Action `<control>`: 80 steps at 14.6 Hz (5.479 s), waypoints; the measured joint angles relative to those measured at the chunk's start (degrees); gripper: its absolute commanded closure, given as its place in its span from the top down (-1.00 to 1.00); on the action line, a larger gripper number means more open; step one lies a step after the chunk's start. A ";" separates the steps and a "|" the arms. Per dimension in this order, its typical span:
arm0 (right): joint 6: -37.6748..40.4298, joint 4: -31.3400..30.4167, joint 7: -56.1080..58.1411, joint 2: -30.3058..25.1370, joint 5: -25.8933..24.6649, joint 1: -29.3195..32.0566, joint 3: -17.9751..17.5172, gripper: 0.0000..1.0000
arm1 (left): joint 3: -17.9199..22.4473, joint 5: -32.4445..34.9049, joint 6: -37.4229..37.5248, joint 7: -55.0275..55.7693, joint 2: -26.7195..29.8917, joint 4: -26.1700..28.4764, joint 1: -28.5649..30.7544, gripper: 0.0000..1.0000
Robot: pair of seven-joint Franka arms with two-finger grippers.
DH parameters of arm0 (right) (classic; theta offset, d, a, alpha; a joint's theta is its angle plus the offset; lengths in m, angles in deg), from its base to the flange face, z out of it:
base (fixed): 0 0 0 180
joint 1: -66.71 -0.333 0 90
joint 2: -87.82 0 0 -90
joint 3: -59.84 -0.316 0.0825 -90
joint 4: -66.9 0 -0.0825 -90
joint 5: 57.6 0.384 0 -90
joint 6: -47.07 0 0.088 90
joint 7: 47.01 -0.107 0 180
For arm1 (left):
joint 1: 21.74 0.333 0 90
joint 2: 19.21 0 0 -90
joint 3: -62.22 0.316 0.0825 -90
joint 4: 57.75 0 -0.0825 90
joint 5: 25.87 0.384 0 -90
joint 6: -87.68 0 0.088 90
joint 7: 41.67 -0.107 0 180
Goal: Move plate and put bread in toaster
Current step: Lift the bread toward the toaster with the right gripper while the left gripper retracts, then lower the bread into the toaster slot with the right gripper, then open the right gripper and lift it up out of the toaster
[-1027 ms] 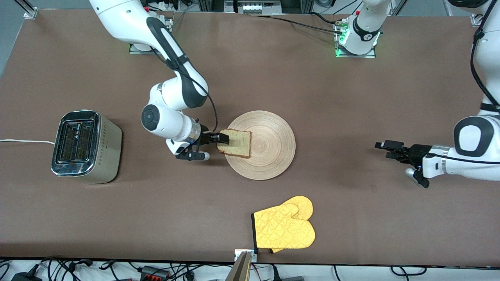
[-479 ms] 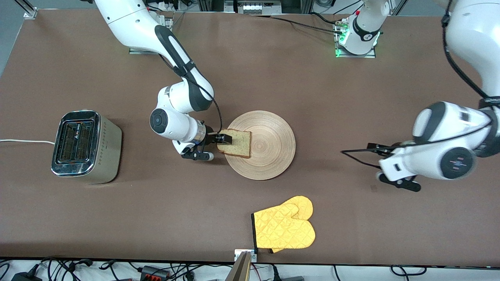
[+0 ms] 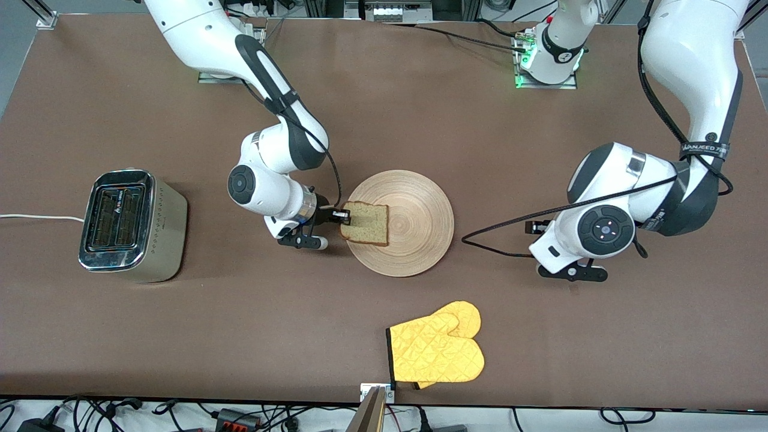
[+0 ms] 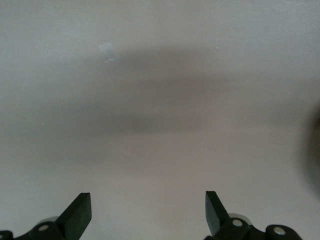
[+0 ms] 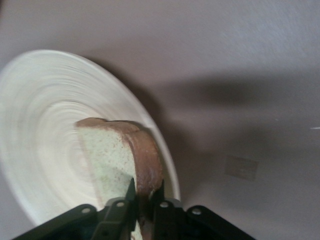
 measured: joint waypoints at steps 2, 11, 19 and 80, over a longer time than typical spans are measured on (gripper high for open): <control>3.24 0.82 -0.14 -2.55 -0.05 0.02 1.04 -1.00 | 0.02 -0.03 0.00 -1.16 0.14 -0.24 1.07 1.00; 36.37 7.47 -0.18 -13.33 -18.86 0.26 16.93 -1.00 | 6.64 -15.19 0.93 -17.74 13.44 -1.14 7.01 1.00; 48.77 14.08 3.64 -16.29 -36.40 0.43 25.60 -1.00 | 29.23 -20.48 -6.08 -22.36 34.81 14.48 -8.89 1.00; 42.59 14.60 17.21 -20.77 -29.31 7.02 27.91 1.00 | 32.11 -24.80 -7.99 -22.57 39.54 20.30 -9.87 1.00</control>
